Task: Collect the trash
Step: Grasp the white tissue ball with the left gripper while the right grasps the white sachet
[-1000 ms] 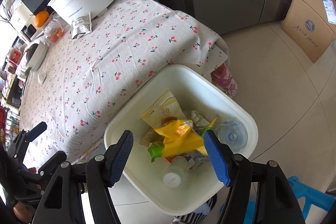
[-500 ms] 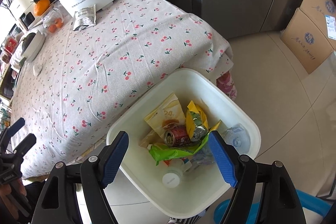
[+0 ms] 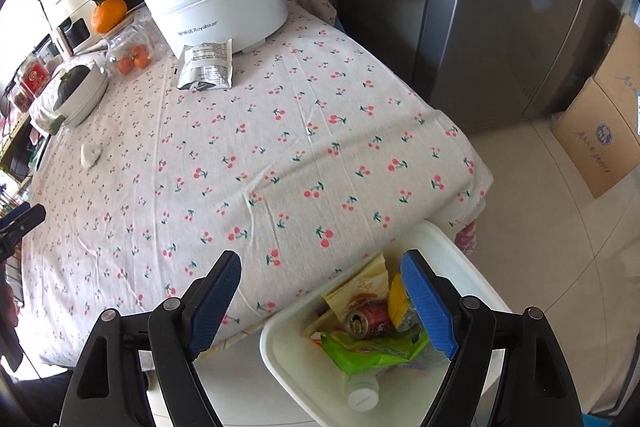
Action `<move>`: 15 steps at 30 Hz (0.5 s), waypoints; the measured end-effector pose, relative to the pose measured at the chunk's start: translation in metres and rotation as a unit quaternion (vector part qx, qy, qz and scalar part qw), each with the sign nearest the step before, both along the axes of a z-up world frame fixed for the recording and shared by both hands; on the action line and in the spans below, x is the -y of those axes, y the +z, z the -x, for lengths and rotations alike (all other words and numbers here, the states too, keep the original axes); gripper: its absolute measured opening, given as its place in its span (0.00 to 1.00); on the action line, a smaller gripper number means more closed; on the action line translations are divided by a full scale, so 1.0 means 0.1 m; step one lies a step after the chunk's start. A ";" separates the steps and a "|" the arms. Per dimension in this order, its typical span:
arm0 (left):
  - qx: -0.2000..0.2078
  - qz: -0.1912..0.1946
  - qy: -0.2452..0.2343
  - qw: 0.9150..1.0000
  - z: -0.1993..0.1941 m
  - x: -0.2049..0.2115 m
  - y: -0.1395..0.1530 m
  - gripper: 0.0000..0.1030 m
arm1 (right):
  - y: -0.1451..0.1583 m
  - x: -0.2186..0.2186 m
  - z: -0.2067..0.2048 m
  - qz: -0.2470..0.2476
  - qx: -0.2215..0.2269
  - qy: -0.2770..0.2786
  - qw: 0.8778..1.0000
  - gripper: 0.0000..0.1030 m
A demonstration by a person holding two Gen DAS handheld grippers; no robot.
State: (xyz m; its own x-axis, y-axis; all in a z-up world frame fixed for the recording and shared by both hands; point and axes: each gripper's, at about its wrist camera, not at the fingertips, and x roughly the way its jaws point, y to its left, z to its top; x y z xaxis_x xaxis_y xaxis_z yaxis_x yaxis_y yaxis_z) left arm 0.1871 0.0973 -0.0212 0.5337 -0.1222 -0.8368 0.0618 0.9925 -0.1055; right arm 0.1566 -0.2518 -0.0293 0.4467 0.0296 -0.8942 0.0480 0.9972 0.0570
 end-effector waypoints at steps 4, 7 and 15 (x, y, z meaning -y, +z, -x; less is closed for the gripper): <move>0.012 0.001 0.018 1.000 -0.27 -0.23 -0.10 0.99 | -0.02 -0.17 -0.32 0.005 0.008 0.007 1.000 0.82; 0.032 -0.012 0.022 0.999 -0.42 -0.33 -0.20 0.97 | -0.04 -0.33 -0.56 0.012 0.024 0.013 1.000 0.82; 0.040 0.013 -0.002 0.999 -0.73 -0.41 -0.51 0.69 | -0.19 -0.68 -1.04 0.001 0.058 0.036 0.998 0.82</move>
